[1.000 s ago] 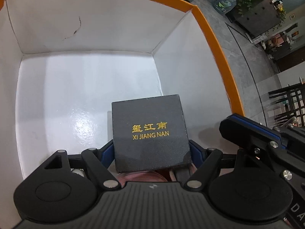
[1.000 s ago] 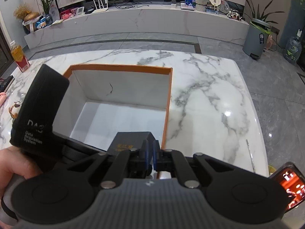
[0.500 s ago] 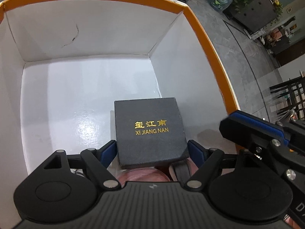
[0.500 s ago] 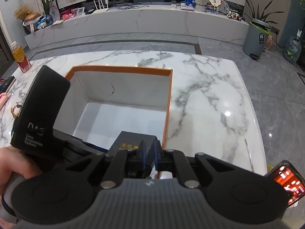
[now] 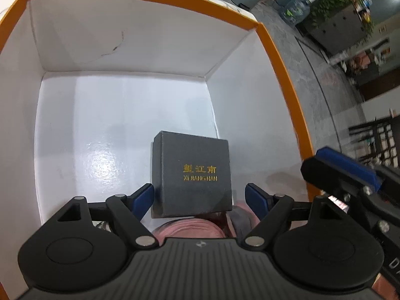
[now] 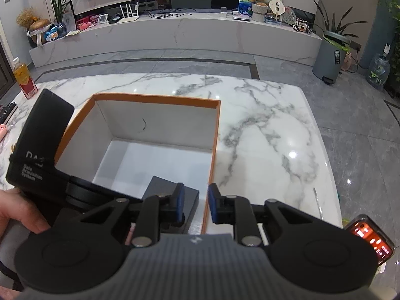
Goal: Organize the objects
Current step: 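Lower the black XI JIANG NAN box into the orange box with the left tool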
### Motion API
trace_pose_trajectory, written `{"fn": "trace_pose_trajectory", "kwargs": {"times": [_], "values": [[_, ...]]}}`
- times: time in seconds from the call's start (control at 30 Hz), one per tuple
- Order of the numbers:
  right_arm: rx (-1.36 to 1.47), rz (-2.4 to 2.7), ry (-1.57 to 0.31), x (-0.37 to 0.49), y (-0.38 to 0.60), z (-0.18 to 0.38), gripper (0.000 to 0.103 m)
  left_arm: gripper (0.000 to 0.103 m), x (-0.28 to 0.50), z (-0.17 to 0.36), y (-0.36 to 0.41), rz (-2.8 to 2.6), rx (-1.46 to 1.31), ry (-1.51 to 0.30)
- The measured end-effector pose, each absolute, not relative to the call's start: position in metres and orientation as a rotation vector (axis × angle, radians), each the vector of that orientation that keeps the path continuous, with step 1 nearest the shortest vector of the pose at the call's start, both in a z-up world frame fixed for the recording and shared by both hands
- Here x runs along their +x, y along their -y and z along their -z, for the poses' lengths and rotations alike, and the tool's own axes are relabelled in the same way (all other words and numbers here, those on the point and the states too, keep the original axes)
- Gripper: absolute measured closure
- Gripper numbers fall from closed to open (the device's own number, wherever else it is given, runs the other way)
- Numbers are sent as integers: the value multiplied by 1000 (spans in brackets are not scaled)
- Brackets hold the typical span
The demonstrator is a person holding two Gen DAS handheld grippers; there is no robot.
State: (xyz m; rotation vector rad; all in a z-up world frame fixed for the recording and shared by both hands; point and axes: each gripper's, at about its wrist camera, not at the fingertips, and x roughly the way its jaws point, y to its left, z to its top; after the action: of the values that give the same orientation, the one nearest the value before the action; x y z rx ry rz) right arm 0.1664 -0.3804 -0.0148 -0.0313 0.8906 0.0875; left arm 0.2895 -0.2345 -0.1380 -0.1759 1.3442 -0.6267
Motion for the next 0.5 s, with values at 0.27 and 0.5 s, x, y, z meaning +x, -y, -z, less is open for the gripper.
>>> {"fn": "trace_pose_trajectory", "kwargs": {"times": [0.27, 0.5], "values": [[-18, -79, -906, 167, 384, 20, 80, 43, 289, 143, 238, 633, -186, -1336], [-14, -77, -918, 167, 383, 23, 81, 44, 280, 133, 235, 641, -156, -1319]]}}
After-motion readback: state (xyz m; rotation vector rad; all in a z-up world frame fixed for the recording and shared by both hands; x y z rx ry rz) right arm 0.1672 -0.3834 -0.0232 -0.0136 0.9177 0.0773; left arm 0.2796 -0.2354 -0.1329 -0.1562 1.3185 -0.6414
